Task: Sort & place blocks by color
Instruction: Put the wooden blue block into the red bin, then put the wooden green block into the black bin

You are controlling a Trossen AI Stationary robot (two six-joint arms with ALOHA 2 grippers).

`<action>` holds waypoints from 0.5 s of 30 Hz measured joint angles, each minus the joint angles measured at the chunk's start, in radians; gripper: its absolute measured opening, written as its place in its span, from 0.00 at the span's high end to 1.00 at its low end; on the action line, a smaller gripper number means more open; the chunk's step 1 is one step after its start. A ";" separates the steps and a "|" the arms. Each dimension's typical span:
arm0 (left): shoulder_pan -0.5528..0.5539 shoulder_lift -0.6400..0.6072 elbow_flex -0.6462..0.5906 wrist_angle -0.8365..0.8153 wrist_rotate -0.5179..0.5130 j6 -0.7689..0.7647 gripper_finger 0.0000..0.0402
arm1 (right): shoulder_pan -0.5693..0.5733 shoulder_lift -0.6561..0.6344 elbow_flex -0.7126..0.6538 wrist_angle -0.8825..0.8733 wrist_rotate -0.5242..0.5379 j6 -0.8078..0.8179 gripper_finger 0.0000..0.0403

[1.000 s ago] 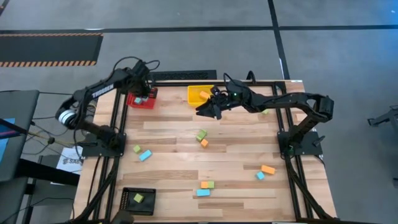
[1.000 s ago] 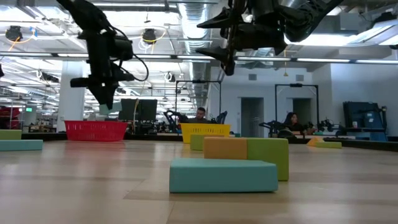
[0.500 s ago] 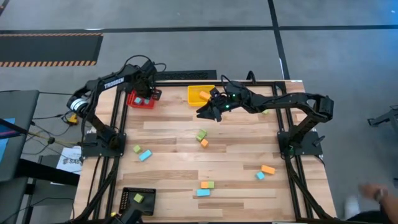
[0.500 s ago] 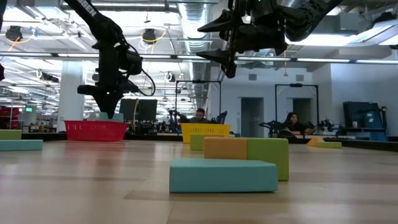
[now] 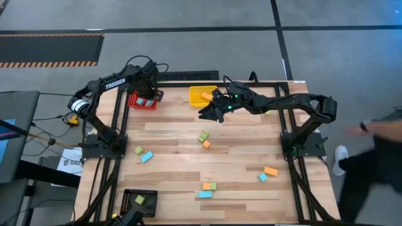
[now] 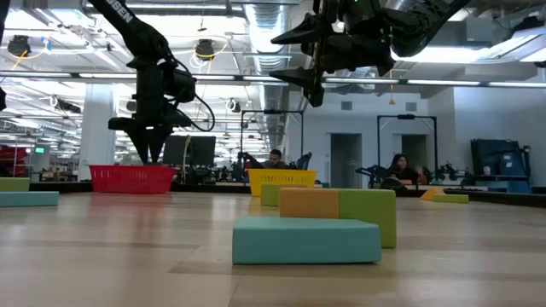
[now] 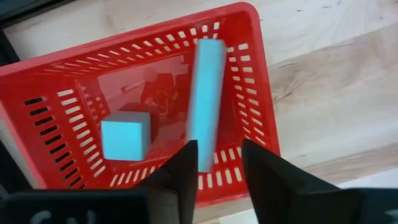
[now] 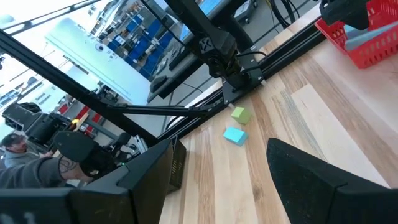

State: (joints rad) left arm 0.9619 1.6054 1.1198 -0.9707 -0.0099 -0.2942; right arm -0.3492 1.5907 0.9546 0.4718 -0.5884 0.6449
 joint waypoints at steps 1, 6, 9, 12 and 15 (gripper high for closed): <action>0.000 0.000 0.000 0.000 -0.001 0.004 0.69 | 0.000 0.000 0.000 0.000 0.000 0.000 0.30; 0.000 -0.009 0.000 0.003 -0.028 0.048 0.57 | 0.000 0.000 0.000 0.000 0.000 -0.001 0.30; 0.000 -0.042 0.013 -0.007 -0.023 0.071 0.53 | 0.000 0.000 0.000 0.000 0.000 -0.001 0.30; -0.018 -0.097 0.040 -0.010 -0.021 0.089 0.51 | 0.000 0.000 0.000 0.000 0.000 -0.001 0.30; -0.068 -0.178 0.043 0.009 0.011 0.096 0.52 | 0.001 -0.002 0.000 -0.001 0.002 -0.002 0.30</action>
State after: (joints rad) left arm 0.8937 1.4272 1.1628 -0.9613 0.0015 -0.1983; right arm -0.3479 1.5885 0.9546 0.4709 -0.5865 0.6434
